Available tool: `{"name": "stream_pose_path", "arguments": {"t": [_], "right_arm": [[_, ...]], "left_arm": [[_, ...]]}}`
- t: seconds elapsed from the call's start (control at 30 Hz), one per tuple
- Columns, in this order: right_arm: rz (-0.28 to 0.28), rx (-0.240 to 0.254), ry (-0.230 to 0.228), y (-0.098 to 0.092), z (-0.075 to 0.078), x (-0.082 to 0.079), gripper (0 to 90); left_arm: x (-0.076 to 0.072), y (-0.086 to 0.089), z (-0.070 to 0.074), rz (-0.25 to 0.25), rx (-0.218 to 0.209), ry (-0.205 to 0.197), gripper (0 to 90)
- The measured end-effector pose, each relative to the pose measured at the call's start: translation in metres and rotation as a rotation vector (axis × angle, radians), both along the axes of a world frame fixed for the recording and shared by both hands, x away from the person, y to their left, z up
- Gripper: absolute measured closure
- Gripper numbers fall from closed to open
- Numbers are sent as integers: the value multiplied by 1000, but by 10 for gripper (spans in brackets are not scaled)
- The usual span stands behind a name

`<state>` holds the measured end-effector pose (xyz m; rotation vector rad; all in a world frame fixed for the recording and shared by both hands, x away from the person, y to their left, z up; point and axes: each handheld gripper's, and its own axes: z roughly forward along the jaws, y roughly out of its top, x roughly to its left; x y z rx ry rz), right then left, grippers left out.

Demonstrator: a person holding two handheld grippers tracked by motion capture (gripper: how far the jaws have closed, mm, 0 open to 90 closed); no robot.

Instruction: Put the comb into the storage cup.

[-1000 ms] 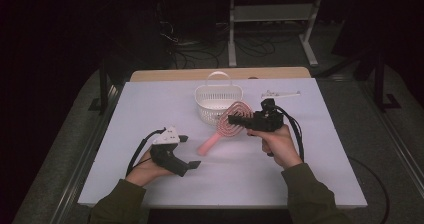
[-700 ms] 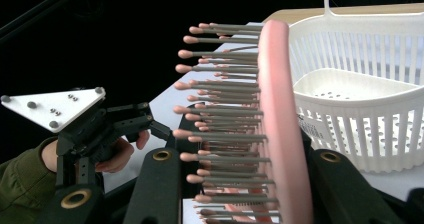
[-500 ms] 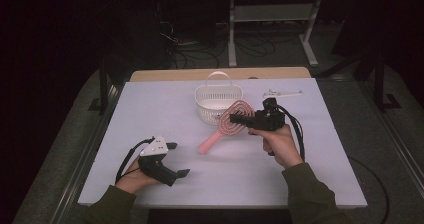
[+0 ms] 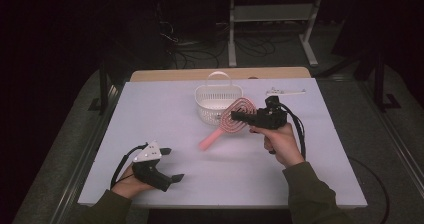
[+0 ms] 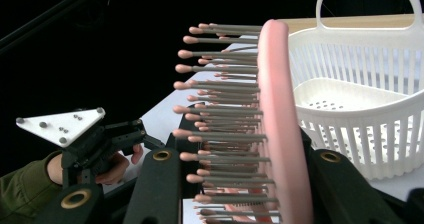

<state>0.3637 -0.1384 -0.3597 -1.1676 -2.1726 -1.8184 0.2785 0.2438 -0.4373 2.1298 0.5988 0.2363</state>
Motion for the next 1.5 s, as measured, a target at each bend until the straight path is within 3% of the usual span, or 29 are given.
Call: {"name": "stream_pose_path", "arguments": {"t": [0.33, 0.7, 1.27, 1.5], "right_arm": [[-17, 13, -15, -4, 7, 0, 630], [-40, 29, -35, -10, 17, 4, 630], [-95, 72, -74, -25, 48, 20, 630], [-118, 69, -74, -26, 53, 28, 631]], "left_arm": [[2, 0, -2, -17, 20, 26, 0], [2, -1, -3, -24, 27, 17, 0], [4, -1, -2, -17, 29, 13, 3], [4, -1, -2, -21, 25, 19, 4]]}}
